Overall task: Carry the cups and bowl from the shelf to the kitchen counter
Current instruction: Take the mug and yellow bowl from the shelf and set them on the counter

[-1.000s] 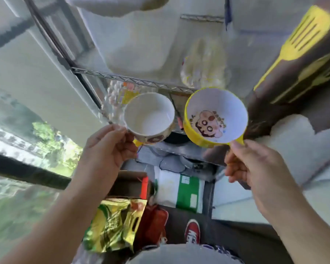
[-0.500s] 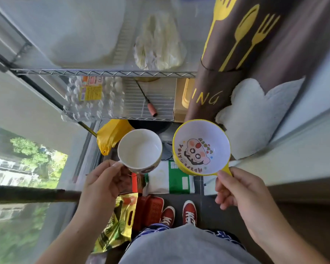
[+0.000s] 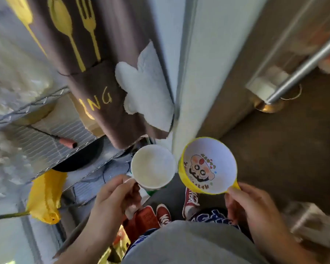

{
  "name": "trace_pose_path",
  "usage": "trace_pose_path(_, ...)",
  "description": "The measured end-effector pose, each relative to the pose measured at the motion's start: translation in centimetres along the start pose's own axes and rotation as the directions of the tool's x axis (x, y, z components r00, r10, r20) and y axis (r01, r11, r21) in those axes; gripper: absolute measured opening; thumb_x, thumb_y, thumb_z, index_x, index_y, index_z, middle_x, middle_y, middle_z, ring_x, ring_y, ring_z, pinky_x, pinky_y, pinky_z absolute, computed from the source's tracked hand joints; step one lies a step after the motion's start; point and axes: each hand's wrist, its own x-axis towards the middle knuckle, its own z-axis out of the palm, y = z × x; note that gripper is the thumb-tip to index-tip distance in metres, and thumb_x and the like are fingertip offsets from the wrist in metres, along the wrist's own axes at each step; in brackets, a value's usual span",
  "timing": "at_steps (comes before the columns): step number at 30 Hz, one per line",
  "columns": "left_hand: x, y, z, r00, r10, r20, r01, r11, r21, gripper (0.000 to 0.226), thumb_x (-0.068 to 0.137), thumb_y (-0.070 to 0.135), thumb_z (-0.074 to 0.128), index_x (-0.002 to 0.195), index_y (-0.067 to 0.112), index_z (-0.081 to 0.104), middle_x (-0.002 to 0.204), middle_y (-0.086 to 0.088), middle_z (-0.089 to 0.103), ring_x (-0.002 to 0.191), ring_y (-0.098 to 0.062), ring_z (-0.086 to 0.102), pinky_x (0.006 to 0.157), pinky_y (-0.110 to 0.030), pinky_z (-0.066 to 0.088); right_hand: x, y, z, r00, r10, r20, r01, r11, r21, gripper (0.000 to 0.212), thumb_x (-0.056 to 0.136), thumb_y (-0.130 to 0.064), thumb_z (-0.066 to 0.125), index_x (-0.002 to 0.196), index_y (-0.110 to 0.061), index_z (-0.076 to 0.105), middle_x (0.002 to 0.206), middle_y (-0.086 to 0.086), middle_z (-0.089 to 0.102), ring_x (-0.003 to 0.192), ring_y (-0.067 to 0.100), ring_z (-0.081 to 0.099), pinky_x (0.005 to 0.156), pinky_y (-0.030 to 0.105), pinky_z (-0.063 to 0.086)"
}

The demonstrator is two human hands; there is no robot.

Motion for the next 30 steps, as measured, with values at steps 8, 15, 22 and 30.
trace_pose_path(8,5.4,0.4,12.6,0.912,-0.08,0.402,0.005,0.983,0.183,0.023,0.081,0.024,0.063,0.062,0.011,0.063,0.062,-0.011,0.057,0.058,-0.024,0.055,0.059,-0.036,0.045,-2.8,5.2,-8.0,0.858,0.199,-0.474,-0.048,0.949,0.311,0.035,0.089,-0.025,0.059,0.057,-0.013,0.066,0.047,0.007,0.057,0.041,0.016,0.051,0.048,0.027,0.04)
trace_pose_path(15,8.9,-0.8,26.9,0.813,-0.154,0.562,-0.024,0.955,0.296,0.045,0.097,0.004,0.05,0.059,0.018,0.069,0.055,-0.004,0.062,0.05,-0.015,0.06,0.049,-0.023,0.052,-3.5,7.9,-15.2,0.705,0.247,-0.665,0.032,0.925,0.378,0.033,0.092,-0.02,0.057,0.062,-0.013,0.069,0.051,0.004,0.06,0.048,0.016,0.056,0.052,0.033,0.043)
trace_pose_path(22,11.1,-3.1,42.5,0.734,-0.172,0.657,-0.115,0.922,0.37,0.045,0.101,0.009,0.046,0.066,0.022,0.071,0.061,-0.002,0.066,0.057,-0.014,0.064,0.055,-0.022,0.054,-0.3,10.1,-26.7,0.602,0.339,-0.723,0.036,0.893,0.448,0.035,0.09,-0.015,0.059,0.056,-0.006,0.059,0.044,0.004,0.053,0.039,0.011,0.049,0.044,0.026,0.036)
trace_pose_path(30,14.1,-4.1,54.9,0.756,-0.173,0.631,-0.116,0.914,0.39,0.043,0.1,0.008,0.046,0.067,0.021,0.071,0.062,-0.004,0.068,0.057,-0.016,0.065,0.054,-0.023,0.055,4.9,8.8,-40.6,0.581,0.355,-0.732,0.049,0.883,0.467,0.037,0.092,-0.024,0.055,0.064,-0.002,0.059,0.051,0.005,0.057,0.043,0.009,0.052,0.047,0.029,0.042)
